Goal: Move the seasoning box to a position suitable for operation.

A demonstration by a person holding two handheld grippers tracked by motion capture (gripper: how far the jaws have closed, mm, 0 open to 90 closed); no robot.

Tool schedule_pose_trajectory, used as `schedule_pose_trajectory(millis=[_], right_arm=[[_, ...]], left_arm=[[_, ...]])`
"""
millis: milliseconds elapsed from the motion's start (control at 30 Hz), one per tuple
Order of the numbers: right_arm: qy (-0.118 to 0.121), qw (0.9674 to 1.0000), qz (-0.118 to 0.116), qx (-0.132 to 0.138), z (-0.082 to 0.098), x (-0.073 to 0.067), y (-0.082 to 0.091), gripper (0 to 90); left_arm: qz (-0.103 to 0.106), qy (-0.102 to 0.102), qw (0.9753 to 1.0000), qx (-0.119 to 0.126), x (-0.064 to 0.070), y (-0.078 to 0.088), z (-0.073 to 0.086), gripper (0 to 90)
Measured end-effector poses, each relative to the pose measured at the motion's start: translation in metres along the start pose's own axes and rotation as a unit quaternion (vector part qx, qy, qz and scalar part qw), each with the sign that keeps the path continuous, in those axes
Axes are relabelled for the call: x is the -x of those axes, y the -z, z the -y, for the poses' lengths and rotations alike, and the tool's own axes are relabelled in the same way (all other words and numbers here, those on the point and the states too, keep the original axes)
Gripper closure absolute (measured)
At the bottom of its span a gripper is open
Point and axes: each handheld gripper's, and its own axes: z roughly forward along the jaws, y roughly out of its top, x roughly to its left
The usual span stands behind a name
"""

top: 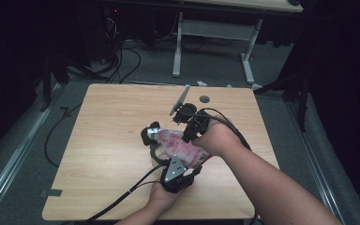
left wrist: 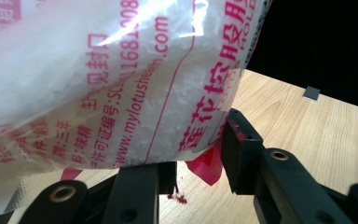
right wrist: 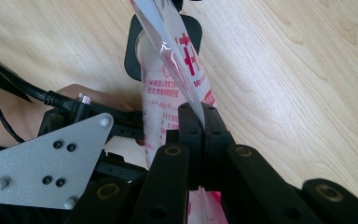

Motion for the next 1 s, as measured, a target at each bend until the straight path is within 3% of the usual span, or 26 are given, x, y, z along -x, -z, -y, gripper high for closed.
schedule_pose_trajectory(millis=[1000], right_arm=[[0.009, 0.9999, 0.01, -0.005, -0.0091, 0.0014, -0.0008, 89.6]], left_arm=[[0.003, 0.014, 0.9999, 0.006, -0.0025, -0.0026, -0.004, 69.0]])
